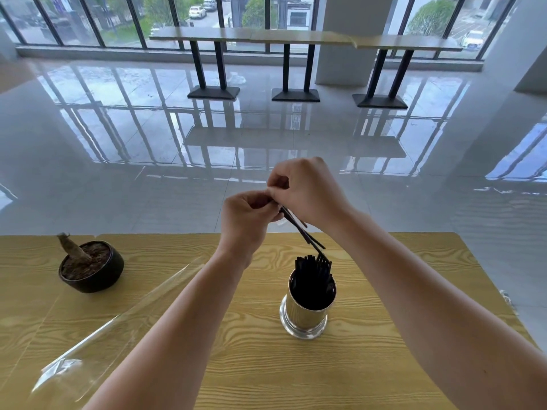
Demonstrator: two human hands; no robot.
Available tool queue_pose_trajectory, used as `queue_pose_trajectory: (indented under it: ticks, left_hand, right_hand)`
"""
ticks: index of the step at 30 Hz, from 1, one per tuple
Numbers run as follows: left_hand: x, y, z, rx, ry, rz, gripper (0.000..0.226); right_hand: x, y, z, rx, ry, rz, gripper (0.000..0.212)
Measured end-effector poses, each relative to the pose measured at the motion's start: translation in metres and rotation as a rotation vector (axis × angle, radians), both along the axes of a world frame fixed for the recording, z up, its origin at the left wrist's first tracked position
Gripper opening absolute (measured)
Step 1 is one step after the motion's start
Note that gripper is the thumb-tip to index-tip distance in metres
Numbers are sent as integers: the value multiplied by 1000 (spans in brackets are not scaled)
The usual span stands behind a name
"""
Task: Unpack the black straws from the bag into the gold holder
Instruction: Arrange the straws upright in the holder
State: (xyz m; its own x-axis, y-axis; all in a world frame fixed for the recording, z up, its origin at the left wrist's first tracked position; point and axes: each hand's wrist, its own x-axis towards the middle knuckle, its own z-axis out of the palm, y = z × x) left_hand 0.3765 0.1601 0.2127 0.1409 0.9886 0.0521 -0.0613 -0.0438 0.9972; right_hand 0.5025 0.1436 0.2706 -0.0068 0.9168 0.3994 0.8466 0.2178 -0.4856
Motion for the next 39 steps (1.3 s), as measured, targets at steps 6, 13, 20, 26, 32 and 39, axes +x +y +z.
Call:
queue_pose_trajectory:
  ticks: [6,13,20,26,32,39]
  left_hand:
    - [-12,7,-1,17,-12,42,9]
    - [-22,5,-12,-30,-120,14,7]
    - [-15,6,-11,-10,-110,-5,4]
    - [-16,7,-10,-7,-126,-42,7]
    - [-23,4,-14,-17,-169,-11,3]
    - [-53,14,-24,-94,-337,204,11]
  right_hand:
    - [-9,9,-1,-2,65,61,6]
    - [-6,8,-17,-104,324,91,3]
    - [-3,14,-19,-89,438,91,13]
    - [-7,24,-21,-129,599,152,15]
    - [-10,15,-15,-252,814,226,7]
    - [35,-61,-40,-135,1022,-55,15]
